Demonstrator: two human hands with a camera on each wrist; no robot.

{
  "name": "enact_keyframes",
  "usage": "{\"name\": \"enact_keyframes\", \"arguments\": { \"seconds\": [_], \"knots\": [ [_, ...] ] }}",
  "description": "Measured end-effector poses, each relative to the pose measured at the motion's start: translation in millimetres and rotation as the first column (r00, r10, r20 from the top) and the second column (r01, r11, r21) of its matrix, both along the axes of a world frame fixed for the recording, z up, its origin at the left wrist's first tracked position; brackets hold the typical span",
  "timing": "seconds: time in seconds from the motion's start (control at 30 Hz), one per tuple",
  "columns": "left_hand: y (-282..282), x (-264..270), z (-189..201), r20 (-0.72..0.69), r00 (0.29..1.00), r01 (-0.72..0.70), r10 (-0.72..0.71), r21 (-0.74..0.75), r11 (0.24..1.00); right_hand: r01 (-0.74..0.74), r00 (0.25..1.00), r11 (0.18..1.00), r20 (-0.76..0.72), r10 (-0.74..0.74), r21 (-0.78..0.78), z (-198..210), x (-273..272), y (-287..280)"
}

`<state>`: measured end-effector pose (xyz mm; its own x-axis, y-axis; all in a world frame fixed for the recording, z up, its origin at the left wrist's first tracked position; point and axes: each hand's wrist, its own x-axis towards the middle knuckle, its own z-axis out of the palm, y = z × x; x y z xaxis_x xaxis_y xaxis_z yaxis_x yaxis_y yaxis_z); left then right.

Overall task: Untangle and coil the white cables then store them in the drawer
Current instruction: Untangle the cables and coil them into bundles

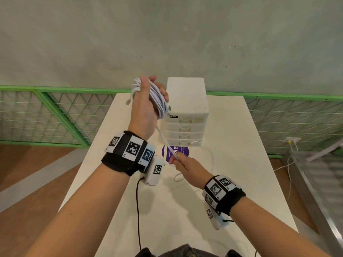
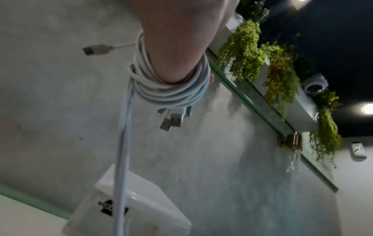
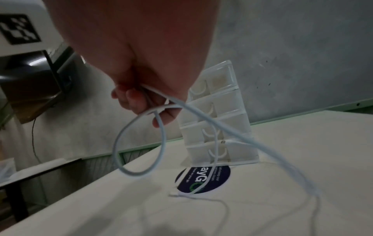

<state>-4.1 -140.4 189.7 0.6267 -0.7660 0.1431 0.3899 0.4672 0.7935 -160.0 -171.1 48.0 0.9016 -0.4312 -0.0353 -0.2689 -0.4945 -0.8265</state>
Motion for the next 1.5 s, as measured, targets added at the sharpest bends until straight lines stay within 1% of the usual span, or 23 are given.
{"name": "enact_keyframes", "arguments": {
  "seconds": [0.03,0.1,0.13,0.17,0.2,0.23,0.27,0.33,0.37,0.43,0.5,0.57,0.6,0.63,0.67,0.73,0.8,0.9,1.03,1.17,1.23,1.3,1.5],
  "knots": [
    [-1,5,-2,0.067,0.995,-0.072,0.070,0.024,0.997,-0.019,0.999,1.000,-0.027,0.019,-0.014,-2,-3,-1],
    [-3,17,-10,0.237,0.954,-0.205,0.186,0.058,0.977,-0.045,0.997,0.999,-0.061,0.044,-0.025,-4,-7,-3],
    [-2,23,-16,0.333,0.917,-0.255,0.219,0.067,0.965,-0.046,0.998,0.999,-0.048,0.045,-0.020,-3,-9,-4],
    [-2,29,-24,0.452,0.862,-0.300,0.230,0.089,0.950,-0.033,0.999,0.999,-0.014,0.033,-0.017,-1,-10,-5],
    [-1,34,-34,0.593,0.781,-0.338,0.196,0.137,0.931,-0.010,0.999,1.000,0.039,0.011,-0.019,3,-11,-7],
    [1,39,-45,0.723,0.685,-0.354,0.093,0.218,0.909,0.022,0.996,0.999,0.088,-0.019,-0.034,9,-10,-10],
    [4,41,-55,0.793,0.607,-0.342,-0.059,0.328,0.880,0.051,0.989,0.997,0.138,-0.042,-0.062,15,-10,-14],
    [10,36,-72,0.762,0.548,-0.249,-0.346,0.543,0.802,0.086,0.975,0.985,0.215,-0.053,-0.147,27,-7,-26],
    [14,30,-76,0.729,0.526,-0.208,-0.438,0.610,0.765,0.098,0.970,0.978,0.240,-0.052,-0.183,33,-5,-31],
    [20,15,-78,0.654,0.513,-0.123,-0.557,0.698,0.706,0.129,0.959,0.962,0.276,-0.060,-0.242,38,-3,-42],
    [26,1,-74,0.580,0.499,-0.012,-0.644,0.748,0.664,0.169,0.957,0.924,0.281,-0.071,-0.343,43,-3,-49],
    [30,-7,-70,0.528,0.441,0.041,-0.726,0.796,0.604,0.198,0.967,0.875,0.234,-0.101,-0.441,45,-5,-56],
    [30,-9,-68,0.507,0.435,0.057,-0.744,0.809,0.585,0.197,0.974,0.852,0.195,-0.114,-0.486,44,-7,-59],
    [31,-10,-66,0.491,0.453,0.075,-0.744,0.811,0.580,0.185,0.982,0.837,0.139,-0.131,-0.514,41,-9,-64],
    [31,-10,-63,0.476,0.489,0.095,-0.731,0.804,0.587,0.171,0.985,0.834,0.076,-0.154,-0.525,35,-12,-69],
    [31,-8,-55,0.466,0.565,0.119,-0.681,0.771,0.626,0.151,0.978,0.860,-0.052,-0.201,-0.487,22,-19,-78],
    [31,-7,-50,0.494,0.601,0.089,-0.628,0.740,0.667,0.157,0.969,0.891,-0.107,-0.221,-0.426,9,-27,-80],
    [31,-7,-47,0.556,0.632,-0.014,-0.540,0.705,0.709,0.205,0.972,0.927,-0.042,-0.229,-0.315,1,-35,-72],
    [29,1,-46,0.550,0.760,-0.115,-0.347,0.638,0.761,0.344,0.939,0.921,0.093,-0.332,-0.184,2,-46,-66],
    [30,12,-50,0.563,0.777,-0.209,-0.280,0.651,0.730,0.414,0.908,0.895,0.144,-0.394,-0.163,4,-52,-60],
    [30,15,-53,0.533,0.810,-0.209,-0.244,0.652,0.729,0.435,0.893,0.893,0.182,-0.411,-0.116,4,-52,-57],
    [31,15,-53,0.500,0.836,-0.182,-0.227,0.641,0.746,0.435,0.885,0.898,0.211,-0.414,-0.062,5,-50,-54],
    [34,8,-51,0.482,0.851,-0.166,-0.210,0.626,0.762,0.421,0.869,0.899,0.234,-0.437,0.117,4,-38,-55]
  ]
}}
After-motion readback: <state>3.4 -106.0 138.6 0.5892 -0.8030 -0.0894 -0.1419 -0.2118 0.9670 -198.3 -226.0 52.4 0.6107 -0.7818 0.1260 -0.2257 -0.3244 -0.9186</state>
